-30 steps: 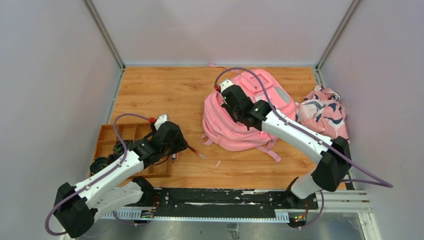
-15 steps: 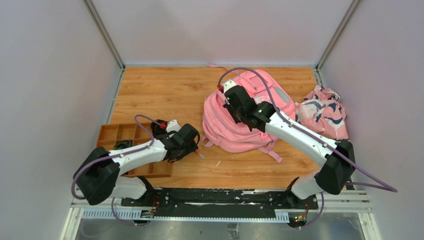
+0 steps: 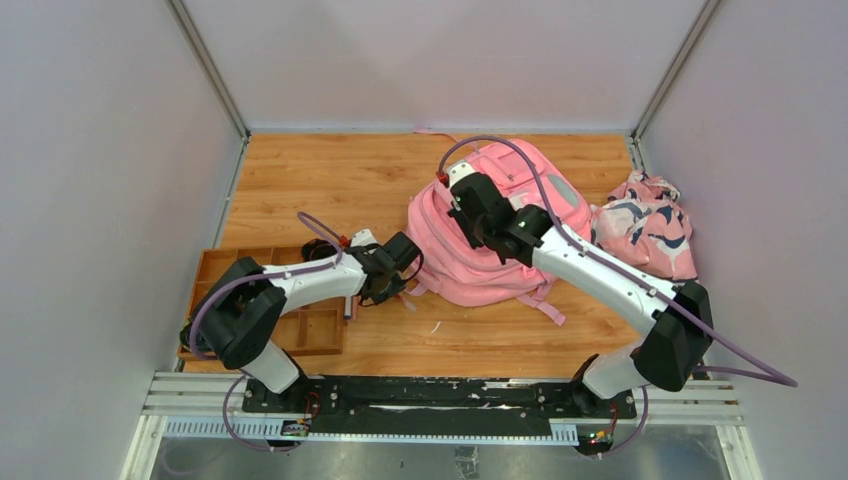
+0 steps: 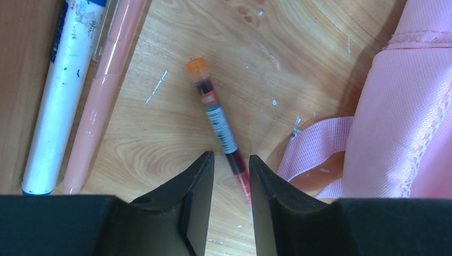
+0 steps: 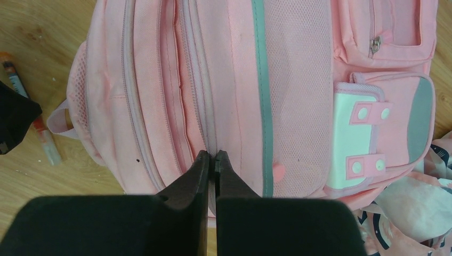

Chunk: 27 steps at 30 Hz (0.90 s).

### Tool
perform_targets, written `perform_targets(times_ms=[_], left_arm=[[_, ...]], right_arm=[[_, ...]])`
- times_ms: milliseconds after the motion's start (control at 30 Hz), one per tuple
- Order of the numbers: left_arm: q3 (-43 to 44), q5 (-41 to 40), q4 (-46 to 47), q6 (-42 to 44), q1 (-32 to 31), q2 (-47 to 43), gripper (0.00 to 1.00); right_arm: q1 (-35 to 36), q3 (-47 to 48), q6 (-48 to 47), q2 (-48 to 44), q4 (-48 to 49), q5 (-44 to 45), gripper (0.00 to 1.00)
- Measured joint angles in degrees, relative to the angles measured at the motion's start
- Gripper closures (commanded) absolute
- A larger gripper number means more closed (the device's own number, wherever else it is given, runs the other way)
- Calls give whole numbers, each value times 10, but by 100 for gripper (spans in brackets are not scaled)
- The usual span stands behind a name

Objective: Pack the student bag
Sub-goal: Pick up the stationery from the center of the board.

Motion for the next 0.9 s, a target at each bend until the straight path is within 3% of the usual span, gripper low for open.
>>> perform_targets(times_ms=[133, 267, 433, 700, 900], left_arm=[[13, 3, -11, -1, 0, 16, 70], [14, 4, -13, 1, 0, 17, 88], [12, 9, -5, 9, -1, 15, 100], [-78, 28, 64, 27, -12, -71, 100], [-81, 14, 60, 77, -15, -160, 100]], right_arm=[[0, -3, 0, -4, 2, 0, 100], [0, -11, 1, -11, 5, 0, 100], [0, -16, 2, -15, 7, 0, 100], [0, -17, 10, -17, 9, -1, 100], [0, -26, 25, -38, 9, -4, 100]])
